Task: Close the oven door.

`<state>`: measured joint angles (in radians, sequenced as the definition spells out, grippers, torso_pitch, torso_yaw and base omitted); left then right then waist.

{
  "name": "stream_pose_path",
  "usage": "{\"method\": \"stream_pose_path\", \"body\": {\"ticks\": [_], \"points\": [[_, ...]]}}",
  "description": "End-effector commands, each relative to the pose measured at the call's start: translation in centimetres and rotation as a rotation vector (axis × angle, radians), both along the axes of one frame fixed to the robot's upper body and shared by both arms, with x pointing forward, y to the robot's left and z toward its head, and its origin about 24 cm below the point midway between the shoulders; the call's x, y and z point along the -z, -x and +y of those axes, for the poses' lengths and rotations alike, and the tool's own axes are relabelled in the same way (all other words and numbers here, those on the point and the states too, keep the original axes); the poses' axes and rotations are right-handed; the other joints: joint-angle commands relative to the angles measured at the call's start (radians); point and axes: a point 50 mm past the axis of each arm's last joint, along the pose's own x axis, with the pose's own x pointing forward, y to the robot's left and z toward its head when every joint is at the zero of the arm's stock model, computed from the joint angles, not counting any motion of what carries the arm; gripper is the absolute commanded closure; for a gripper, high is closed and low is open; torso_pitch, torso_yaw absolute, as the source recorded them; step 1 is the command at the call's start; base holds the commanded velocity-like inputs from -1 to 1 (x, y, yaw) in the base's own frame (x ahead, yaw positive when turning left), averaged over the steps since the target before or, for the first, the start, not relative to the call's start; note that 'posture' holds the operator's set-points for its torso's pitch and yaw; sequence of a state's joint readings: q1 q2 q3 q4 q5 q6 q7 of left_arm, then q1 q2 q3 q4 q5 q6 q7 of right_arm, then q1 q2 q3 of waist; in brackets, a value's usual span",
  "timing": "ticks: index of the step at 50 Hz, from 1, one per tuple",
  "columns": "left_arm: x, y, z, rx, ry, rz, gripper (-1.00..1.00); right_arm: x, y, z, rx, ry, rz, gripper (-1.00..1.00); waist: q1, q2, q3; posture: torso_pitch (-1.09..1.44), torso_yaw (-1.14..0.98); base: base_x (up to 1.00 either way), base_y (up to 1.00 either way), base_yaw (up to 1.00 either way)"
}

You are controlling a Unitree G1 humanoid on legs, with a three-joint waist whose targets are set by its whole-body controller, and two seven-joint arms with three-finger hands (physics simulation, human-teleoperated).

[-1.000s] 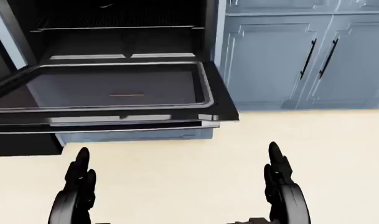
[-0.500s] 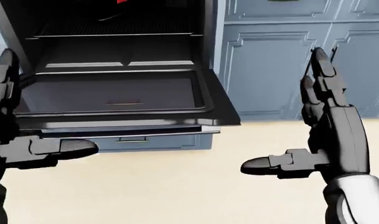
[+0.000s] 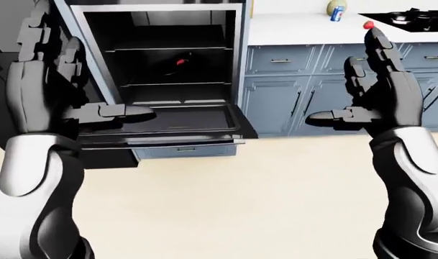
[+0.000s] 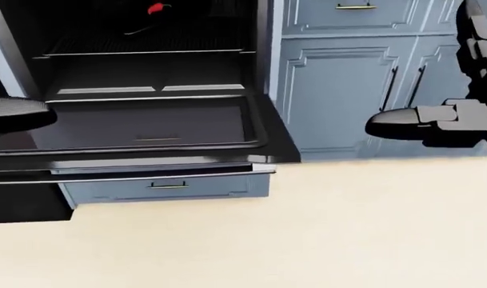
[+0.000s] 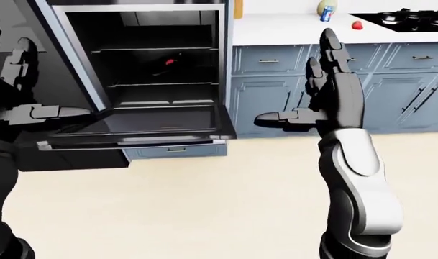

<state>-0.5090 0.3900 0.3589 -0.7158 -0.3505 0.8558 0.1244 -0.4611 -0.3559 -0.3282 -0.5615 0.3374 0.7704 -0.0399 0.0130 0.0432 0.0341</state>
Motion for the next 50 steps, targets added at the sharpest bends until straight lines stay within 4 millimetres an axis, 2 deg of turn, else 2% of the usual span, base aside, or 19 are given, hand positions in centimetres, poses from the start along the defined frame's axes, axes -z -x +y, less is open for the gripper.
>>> {"method": "stream_pose_path", "body": {"ticks": [1,4,8,10,11,12,13,21,25,26,27,30,31,34,35,36,37,41,50], "points": [[-1.26,0.52,-0.37,0.017,-0.015,-0.077,-1.0,-1.74,0.61,-0.29,0.022,0.017,-0.098,-1.0,-0.004,0.013,-0.021,0.0,0.0,0.0,-0.6,0.0],[-1.32,0.53,-0.32,0.014,-0.021,-0.08,-1.0,-1.76,0.58,-0.33,0.024,0.022,-0.101,-1.0,0.002,0.004,-0.017,0.0,0.0,0.0,-0.6,0.0],[-1.27,0.56,-0.33,0.015,-0.022,-0.08,-1.0,-1.8,0.62,-0.33,0.024,0.026,-0.103,-1.0,0.012,-0.043,-0.006,0.0,0.0,0.0,-0.61,0.0],[-1.25,0.56,-0.3,0.014,-0.024,-0.08,-1.0,-1.86,0.64,-0.29,0.023,0.028,-0.104,-1.0,0.015,-0.101,-0.019,0.0,0.0,0.0,-0.6,0.0],[-1.18,0.52,-0.24,0.012,-0.026,-0.078,-1.0,-1.87,0.66,-0.29,0.023,0.029,-0.105,-1.0,0.01,-0.161,-0.034,0.0,0.0,0.0,-0.6,0.0],[-1.18,0.53,-0.22,0.012,-0.025,-0.079,-1.0,-1.84,0.67,-0.29,0.023,0.029,-0.105,-1.0,0.005,-0.106,-0.012,0.0,0.0,0.0,-0.6,0.0],[-1.25,0.54,-0.2,0.011,-0.026,-0.08,-1.0,-1.86,0.68,-0.25,0.022,0.03,-0.106,-1.0,0.007,-0.11,-0.008,0.0,0.0,0.0,-0.59,0.0],[-1.3,0.6,-0.17,0.013,-0.026,-0.084,-1.0,-1.91,0.78,-0.18,0.019,0.035,-0.109,-1.0,0.004,-0.033,0.008,0.0,0.0,0.0,-0.6,0.0],[-1.34,0.63,-0.17,0.013,-0.027,-0.085,-1.0,-1.84,0.79,-0.19,0.02,0.036,-0.108,-1.0,0.002,0.017,-0.003,0.0,0.0,0.0,-0.57,0.0],[-1.35,0.63,-0.16,0.013,-0.027,-0.085,-1.0,-1.88,0.81,-0.19,0.019,0.036,-0.109,-1.0,0.015,-0.007,-0.005,0.0,0.0,0.0,-0.56,0.0],[-1.38,0.64,-0.14,0.013,-0.026,-0.085,-1.0,-1.92,0.81,-0.2,0.019,0.036,-0.11,-1.0,0.006,0.014,-0.009,0.0,0.0,0.0,-0.56,0.0],[-1.43,0.65,-0.13,0.012,-0.026,-0.086,-1.0,-1.9,0.81,-0.18,0.02,0.039,-0.111,-1.0,0.006,0.018,-0.027,0.0,0.0,0.0,-0.54,0.0],[-1.44,0.64,-0.12,0.012,-0.027,-0.086,-1.0,-1.92,0.81,-0.17,0.019,0.04,-0.111,-1.0,0.007,0.007,-0.023,0.0,0.0,0.0,-0.48,0.0],[-1.52,0.62,-0.13,0.012,-0.025,-0.087,-1.0,-2.03,0.8,-0.11,0.018,0.04,-0.114,-1.0,0.012,-0.061,-0.004,0.0,0.0,0.02,-0.42,0.0],[-1.51,0.64,-0.12,0.012,-0.024,-0.087,-1.0,-2.03,0.81,-0.11,0.018,0.041,-0.115,-1.0,0.009,-0.12,-0.022,0.0,0.0,0.05,-0.42,0.0],[-1.5,0.7,-0.15,0.013,-0.026,-0.088,-1.0,-2.05,0.85,-0.14,0.019,0.041,-0.116,-1.0,0.012,-0.129,-0.041,0.0,0.0,0.11,-0.39,0.0],[-1.51,0.71,-0.15,0.013,-0.025,-0.088,-1.0,-2.06,0.87,-0.14,0.019,0.041,-0.117,-1.0,0.004,-0.1,-0.005,0.0,0.0,0.12,-0.38,0.0],[-1.53,0.67,-0.09,0.012,-0.025,-0.088,-1.0,-2.01,0.91,-0.06,0.016,0.045,-0.117,-1.0,0.001,-0.067,0.003,0.0,0.0,0.21,-0.25,0.0],[-1.6,0.76,-0.08,0.014,-0.024,-0.088,-1.0,-2.01,1.01,0.1,0.01,0.059,-0.121,-1.0,0.004,-0.043,0.03,0.0,0.0,0.53,-0.01,0.0]]}}
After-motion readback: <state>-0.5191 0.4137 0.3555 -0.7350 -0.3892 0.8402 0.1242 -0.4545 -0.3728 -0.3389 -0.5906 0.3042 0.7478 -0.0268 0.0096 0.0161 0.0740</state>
